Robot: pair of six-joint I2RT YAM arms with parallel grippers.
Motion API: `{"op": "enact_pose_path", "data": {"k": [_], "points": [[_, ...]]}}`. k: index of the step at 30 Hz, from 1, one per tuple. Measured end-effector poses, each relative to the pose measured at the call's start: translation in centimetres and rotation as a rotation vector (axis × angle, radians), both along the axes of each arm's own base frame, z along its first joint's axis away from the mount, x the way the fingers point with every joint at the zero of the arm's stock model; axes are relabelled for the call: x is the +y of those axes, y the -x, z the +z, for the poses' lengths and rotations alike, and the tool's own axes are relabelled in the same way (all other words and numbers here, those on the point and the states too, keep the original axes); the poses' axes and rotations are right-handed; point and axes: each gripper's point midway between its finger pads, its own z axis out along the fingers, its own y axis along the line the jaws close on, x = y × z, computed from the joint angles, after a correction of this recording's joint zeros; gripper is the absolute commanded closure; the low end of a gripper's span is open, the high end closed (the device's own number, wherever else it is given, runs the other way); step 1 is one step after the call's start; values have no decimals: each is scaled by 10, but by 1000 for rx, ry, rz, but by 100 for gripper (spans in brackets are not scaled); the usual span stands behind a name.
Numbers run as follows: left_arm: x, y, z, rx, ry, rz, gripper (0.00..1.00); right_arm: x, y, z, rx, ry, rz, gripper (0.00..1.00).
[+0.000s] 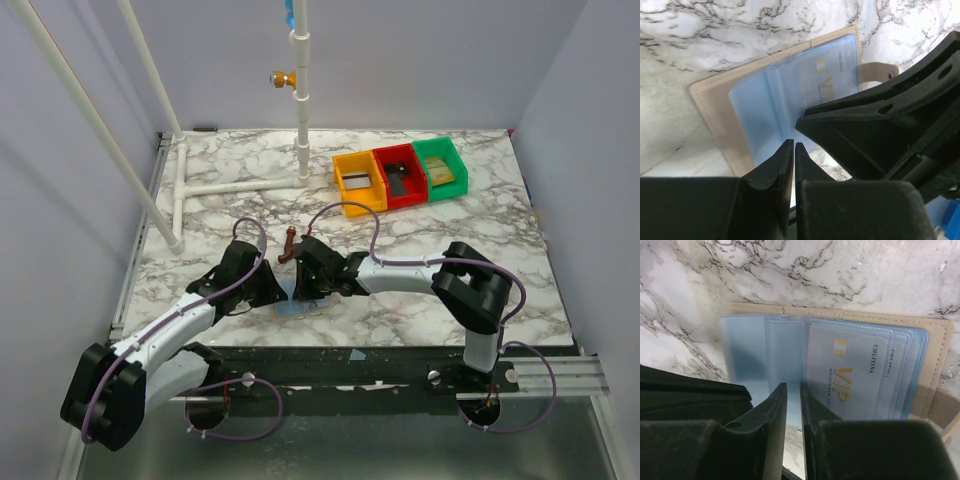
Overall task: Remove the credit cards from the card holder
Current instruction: Remove the credit card from the card holder.
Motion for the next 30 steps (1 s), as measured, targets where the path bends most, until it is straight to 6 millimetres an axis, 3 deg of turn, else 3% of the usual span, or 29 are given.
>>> {"op": "enact_pose_path", "data": {"k": [8, 16, 30], "points": [[-18, -2, -11, 27, 50, -28, 99, 0, 0, -1, 5, -4, -2, 81], [-18, 2, -32, 91, 28, -10, 100, -2, -1, -3, 14, -13, -18, 82], [-8, -1, -29, 62, -11, 46, 100, -20, -10, 3, -26, 27, -63, 82]]}}
